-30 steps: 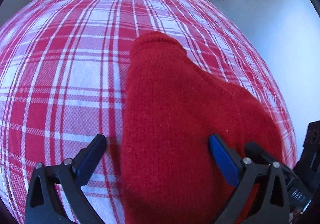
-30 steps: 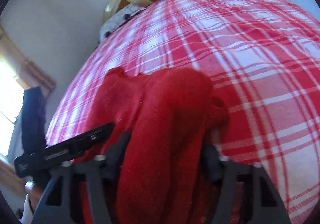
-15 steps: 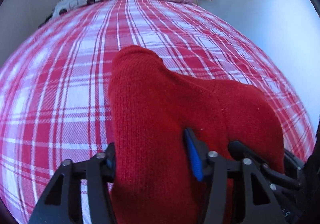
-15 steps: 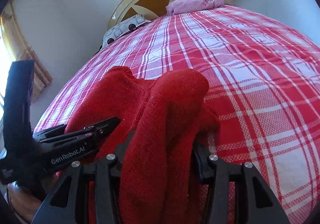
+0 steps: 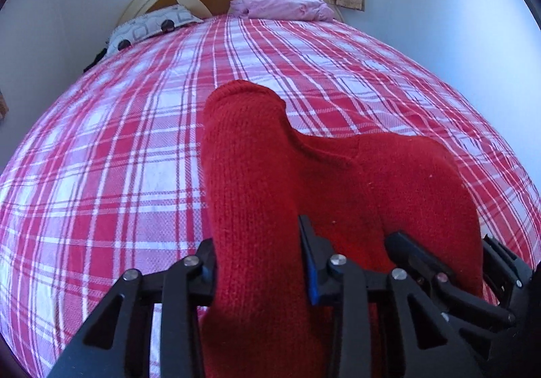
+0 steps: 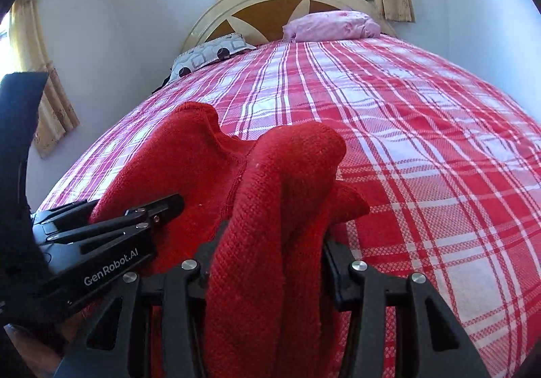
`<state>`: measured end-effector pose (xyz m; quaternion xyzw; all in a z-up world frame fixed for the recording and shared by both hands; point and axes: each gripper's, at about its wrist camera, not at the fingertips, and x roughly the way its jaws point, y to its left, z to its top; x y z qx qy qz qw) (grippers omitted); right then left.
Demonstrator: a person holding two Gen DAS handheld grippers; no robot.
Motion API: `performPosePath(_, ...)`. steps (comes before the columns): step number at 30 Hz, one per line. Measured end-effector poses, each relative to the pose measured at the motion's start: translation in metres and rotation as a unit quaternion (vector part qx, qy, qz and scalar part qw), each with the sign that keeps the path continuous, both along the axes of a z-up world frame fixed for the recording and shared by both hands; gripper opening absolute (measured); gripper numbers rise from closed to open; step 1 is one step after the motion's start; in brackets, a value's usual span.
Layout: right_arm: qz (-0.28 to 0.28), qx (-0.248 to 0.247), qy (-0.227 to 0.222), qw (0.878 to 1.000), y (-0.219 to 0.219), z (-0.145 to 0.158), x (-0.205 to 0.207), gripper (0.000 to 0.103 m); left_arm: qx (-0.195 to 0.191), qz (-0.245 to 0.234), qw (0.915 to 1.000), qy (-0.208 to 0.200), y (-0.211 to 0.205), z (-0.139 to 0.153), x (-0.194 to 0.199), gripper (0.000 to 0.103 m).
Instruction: Fold small clothes
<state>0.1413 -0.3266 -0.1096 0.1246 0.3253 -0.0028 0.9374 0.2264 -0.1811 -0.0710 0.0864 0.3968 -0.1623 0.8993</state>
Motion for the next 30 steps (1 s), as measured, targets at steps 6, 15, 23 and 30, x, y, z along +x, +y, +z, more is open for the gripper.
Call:
performPosePath(6,-0.005,-0.009,-0.012,1.000,0.012,0.009,-0.015,0.047,-0.009,0.003,0.9999,-0.013,0.009,0.011,-0.013,0.037)
performPosePath(15,-0.004,0.003,-0.025,1.000,0.027,0.023,-0.030,0.047,0.002,0.002,0.9988,-0.049,0.022,0.025,-0.036,0.037)
performPosePath(23,0.006,0.001,-0.040,0.999,0.053,0.041,-0.041,0.047,0.000,0.013,0.9974,-0.071,0.045,0.037,-0.049,0.037)
performPosePath(30,0.019,0.011,-0.050,0.999,0.078,0.047,-0.043,0.047,-0.010,0.033,0.9964,-0.077,0.073,0.043,-0.055,0.037)
